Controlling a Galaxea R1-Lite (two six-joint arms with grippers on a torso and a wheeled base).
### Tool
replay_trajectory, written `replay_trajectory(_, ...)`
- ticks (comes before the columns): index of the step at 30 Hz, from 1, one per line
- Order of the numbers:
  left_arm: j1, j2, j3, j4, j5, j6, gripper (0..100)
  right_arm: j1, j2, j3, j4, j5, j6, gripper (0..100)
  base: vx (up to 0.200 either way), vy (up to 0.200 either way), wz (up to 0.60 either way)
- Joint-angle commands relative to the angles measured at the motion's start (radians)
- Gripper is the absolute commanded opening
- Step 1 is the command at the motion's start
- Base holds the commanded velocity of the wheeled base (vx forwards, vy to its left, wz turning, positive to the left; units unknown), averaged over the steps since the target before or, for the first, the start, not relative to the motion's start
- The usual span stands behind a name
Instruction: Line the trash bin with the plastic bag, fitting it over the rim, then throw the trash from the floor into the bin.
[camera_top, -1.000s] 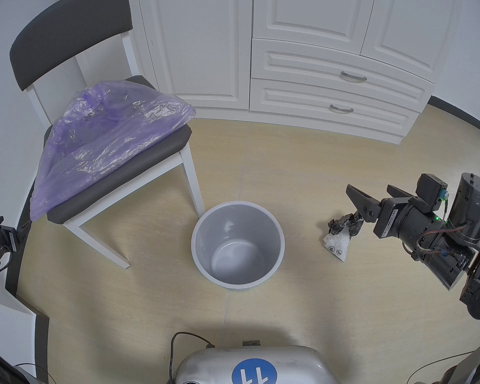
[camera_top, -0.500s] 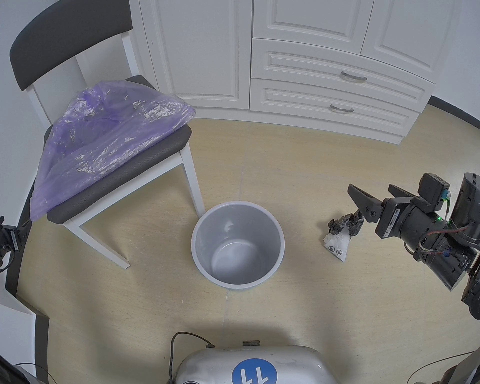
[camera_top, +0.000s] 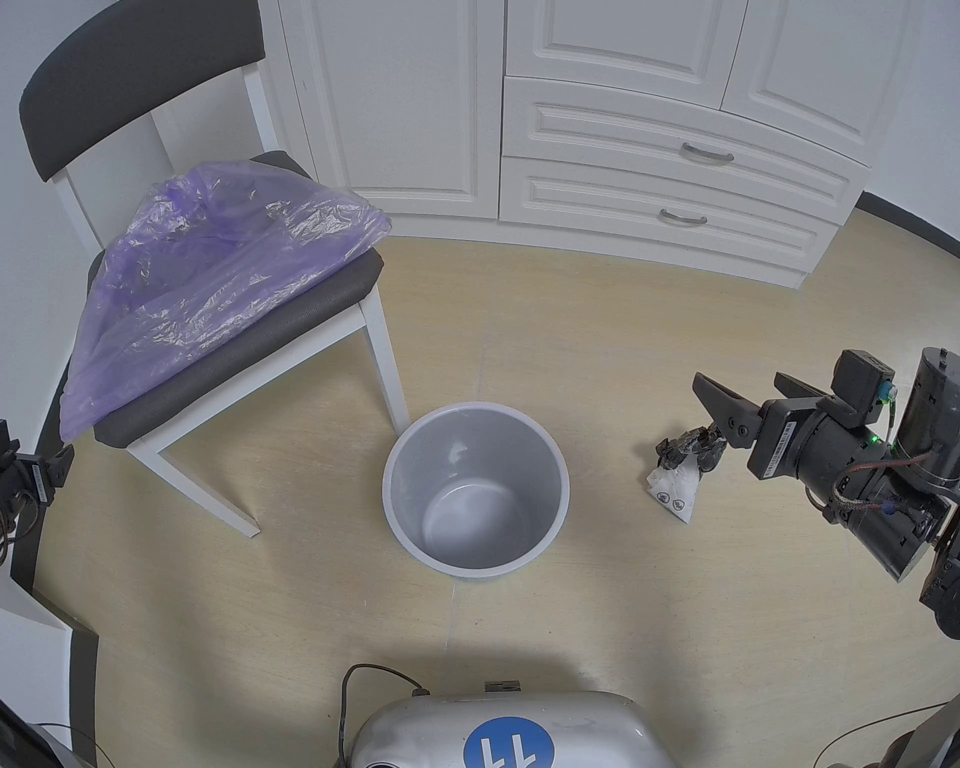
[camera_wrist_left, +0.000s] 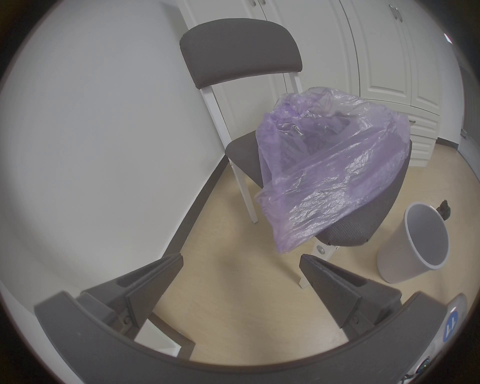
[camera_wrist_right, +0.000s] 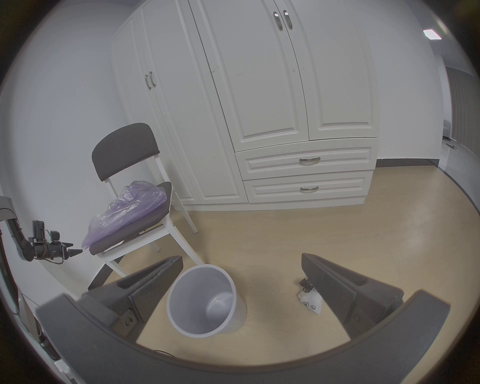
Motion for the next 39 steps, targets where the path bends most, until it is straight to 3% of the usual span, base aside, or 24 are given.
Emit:
replay_trajectory(1,-0.018,0.036,-0.017,-0.002,0.002,-0.009,100,-0.002,0.001,-0.002,-0.002,0.001,0.0,100,0.0,0.0,0.0)
replay_trajectory(6,-0.089,0.036,-0.027,-0.085,0.02,-0.143,100,0.003,-0.013,0.0,-0.001,-0.001,0.0,100,0.0,0.0,0.0)
replay_trajectory(13,-0.164,0.075,-0.058,-0.27,0.155,-0.292,100,0.007,-0.019,0.001,-0.001,-0.004,0.0,100,0.0,0.0,0.0)
replay_trajectory(29,-0.164,0.141,-0.049,-0.381,0.177,-0.279,100,0.012,-0.019,0.003,0.005,0.001,-0.001,100,0.0,0.0,0.0)
replay_trajectory(33,-0.153,0.176,-0.043,-0.422,0.18,-0.223,100,0.012,-0.019,0.009,0.007,-0.006,-0.004,100,0.0,0.0,0.0)
replay_trajectory(39,-0.159,0.204,-0.038,-0.504,0.178,-0.218,100,0.012,-0.022,0.009,0.005,-0.006,-0.004,100,0.0,0.0,0.0)
